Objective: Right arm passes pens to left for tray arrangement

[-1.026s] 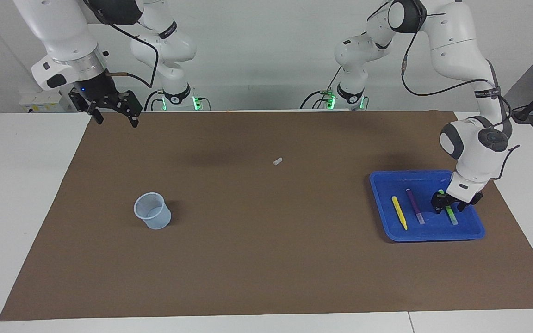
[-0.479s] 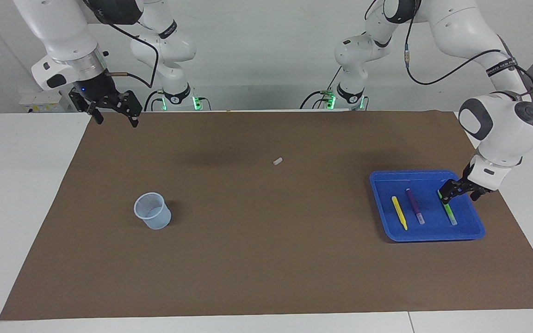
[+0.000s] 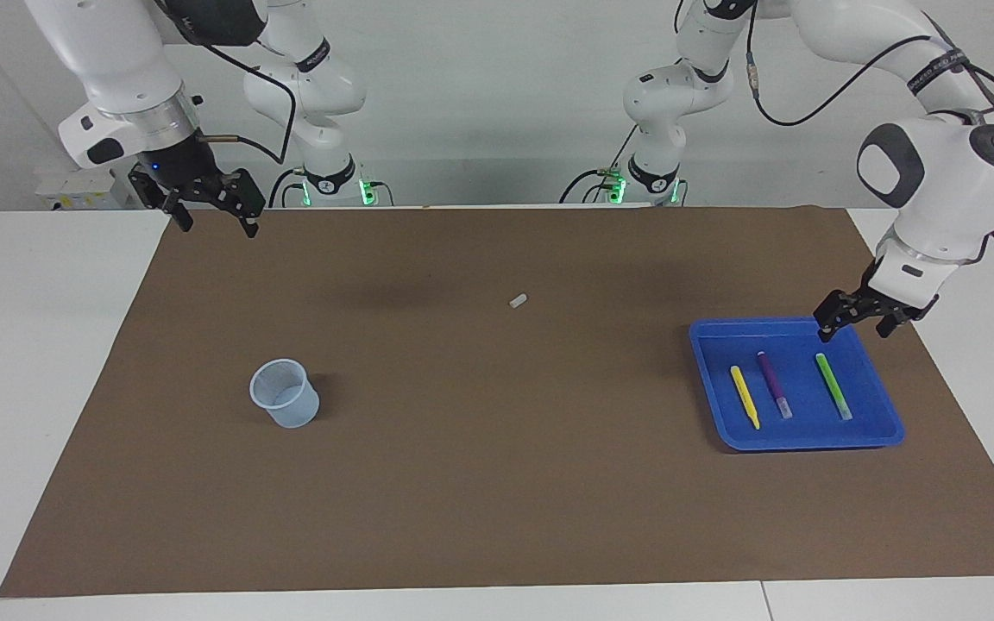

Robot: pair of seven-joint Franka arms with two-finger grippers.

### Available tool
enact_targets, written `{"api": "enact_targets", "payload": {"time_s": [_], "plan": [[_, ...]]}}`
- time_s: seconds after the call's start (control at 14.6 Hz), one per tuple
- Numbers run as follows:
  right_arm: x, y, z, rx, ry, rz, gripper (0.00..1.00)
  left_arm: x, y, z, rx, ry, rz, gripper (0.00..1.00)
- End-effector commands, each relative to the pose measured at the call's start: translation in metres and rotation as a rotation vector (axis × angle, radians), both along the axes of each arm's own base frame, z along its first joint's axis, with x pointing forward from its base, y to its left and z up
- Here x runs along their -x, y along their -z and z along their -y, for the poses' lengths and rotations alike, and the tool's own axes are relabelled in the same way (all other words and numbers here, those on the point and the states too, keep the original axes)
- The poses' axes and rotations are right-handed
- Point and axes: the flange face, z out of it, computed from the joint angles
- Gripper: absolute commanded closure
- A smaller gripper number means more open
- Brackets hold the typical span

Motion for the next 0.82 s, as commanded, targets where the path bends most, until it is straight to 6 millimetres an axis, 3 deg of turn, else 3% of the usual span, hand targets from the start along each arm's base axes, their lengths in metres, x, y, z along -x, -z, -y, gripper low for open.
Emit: {"api": "enact_targets", "payload": {"time_s": [0.0,0.27,0.62,0.75], "plan": [[0.005,-0.001,0.001,-0.022,-0.01,-0.003,0.0,0.03,-0.047,0.024,-0.009,0.012,-0.008,0.0],[0.005,-0.001,0.001,-0.022,-0.01,-0.003,0.0,0.061,-0.082,0.04,-0.005,0.025,-0.049,0.0],[0.005,-0.001,0.001,-0.022,-0.01,-0.003,0.0,0.069,-0.101,0.047,0.061,0.02,-0.044,0.0],[0.005,-0.001,0.001,-0.022,-0.01,-0.003,0.0,0.067,-0.103,0.064,0.057,0.051,-0.024,0.0]]}}
